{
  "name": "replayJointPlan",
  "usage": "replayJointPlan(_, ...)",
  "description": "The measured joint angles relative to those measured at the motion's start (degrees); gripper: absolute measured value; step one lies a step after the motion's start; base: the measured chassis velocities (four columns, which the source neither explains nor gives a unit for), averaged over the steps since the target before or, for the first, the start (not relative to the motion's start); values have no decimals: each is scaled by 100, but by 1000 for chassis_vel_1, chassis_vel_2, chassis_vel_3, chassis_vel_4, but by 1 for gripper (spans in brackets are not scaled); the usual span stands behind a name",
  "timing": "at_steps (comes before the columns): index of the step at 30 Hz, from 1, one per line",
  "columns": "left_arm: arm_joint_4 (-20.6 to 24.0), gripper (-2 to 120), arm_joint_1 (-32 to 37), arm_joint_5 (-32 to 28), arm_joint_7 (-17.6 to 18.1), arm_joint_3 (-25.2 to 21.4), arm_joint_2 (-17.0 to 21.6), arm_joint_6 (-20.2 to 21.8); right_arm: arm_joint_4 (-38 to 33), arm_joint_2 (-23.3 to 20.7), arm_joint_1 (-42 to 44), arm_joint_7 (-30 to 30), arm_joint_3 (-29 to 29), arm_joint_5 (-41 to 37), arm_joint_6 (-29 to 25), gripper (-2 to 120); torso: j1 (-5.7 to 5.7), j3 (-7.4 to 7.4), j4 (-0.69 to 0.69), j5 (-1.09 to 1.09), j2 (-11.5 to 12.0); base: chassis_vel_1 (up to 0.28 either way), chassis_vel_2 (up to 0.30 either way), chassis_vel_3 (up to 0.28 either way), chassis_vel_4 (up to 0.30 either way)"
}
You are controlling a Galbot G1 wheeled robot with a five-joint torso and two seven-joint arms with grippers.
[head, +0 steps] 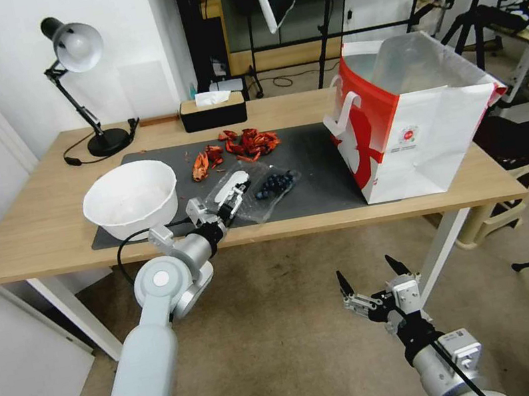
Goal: Close the takeout container lid, then place the container into the takeout bag.
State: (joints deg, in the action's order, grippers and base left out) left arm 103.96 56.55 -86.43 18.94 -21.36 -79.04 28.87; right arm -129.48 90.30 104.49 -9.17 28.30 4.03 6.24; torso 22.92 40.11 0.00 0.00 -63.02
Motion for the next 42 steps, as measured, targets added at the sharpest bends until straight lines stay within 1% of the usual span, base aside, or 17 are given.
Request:
replayJointPlan(10, 222, 100, 73, -5, 16, 90, -242, -81, 7, -8, 22, 8, 8, 16, -30, 100, 0, 0, 0, 0, 0, 0, 0, 0, 0)
replayJointPlan(17, 396, 100, 259, 176, 48, 226, -472, -149, 51, -12, 41, 8, 28, 15, -100, 100, 0, 0, 0, 0, 0, 0, 0, 0, 0)
replayJointPlan(29, 402, 100, 300, 368, 48, 405, -712, -335, 111, -31, 21, 3, 57, 1, -122, 100, 0, 0, 0, 0, -1, 0, 0, 0, 0)
replayJointPlan(32, 294, 100, 252, 436, 55, 452, -807, -414, 117, -41, 42, 1, 88, -8, -147, 100, 0, 0, 0, 0, -1, 0, 0, 0, 0)
replayJointPlan(42, 198, 100, 191, 493, 53, 494, -885, -458, 129, -47, 56, 0, 131, -18, -168, 100, 0, 0, 0, 0, -1, 0, 0, 0, 0)
